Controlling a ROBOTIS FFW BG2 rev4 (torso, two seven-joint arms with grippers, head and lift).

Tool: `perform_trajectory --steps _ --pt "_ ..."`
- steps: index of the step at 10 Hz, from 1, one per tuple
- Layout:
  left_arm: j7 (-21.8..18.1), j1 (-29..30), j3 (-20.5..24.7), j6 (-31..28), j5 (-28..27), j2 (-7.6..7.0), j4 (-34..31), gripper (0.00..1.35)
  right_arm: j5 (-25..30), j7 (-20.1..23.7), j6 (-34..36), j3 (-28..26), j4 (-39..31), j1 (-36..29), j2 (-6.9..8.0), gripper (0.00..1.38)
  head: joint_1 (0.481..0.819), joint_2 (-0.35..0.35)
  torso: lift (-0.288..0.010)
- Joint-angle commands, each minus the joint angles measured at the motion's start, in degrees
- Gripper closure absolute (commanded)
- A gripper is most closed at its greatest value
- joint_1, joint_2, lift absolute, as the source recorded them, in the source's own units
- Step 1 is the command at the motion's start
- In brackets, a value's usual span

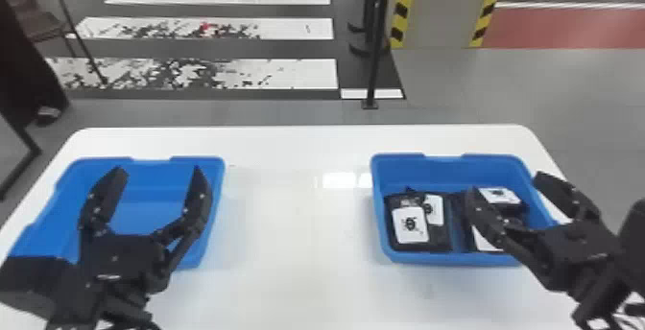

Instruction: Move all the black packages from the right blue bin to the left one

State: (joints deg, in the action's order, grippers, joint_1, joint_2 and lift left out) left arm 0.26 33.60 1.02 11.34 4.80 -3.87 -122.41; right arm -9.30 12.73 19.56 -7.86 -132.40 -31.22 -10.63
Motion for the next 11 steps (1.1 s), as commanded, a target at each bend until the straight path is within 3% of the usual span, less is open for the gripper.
perform_trajectory --steps 1,8,11 --pt "0.0 0.0 0.1 0.2 0.0 0.0 0.0 0.13 0.0 0.1 0.0 -0.1 0.1 0.0 0.0 0.13 0.695 -0.002 -0.154" --pt "0.0 0.4 0.7 0.8 -0.1 0.09 0.0 0.14 0.8 0.6 1.0 -0.7 1.5 1.8 0.35 0.13 0.695 -0.001 -0.154" --pt "0.0 0.4 0.6 0.8 0.0 0.18 0.3 0.14 0.2 2.7 20.5 -0.6 3.8 10.3 0.18 0.13 0.695 -0.012 -0.154"
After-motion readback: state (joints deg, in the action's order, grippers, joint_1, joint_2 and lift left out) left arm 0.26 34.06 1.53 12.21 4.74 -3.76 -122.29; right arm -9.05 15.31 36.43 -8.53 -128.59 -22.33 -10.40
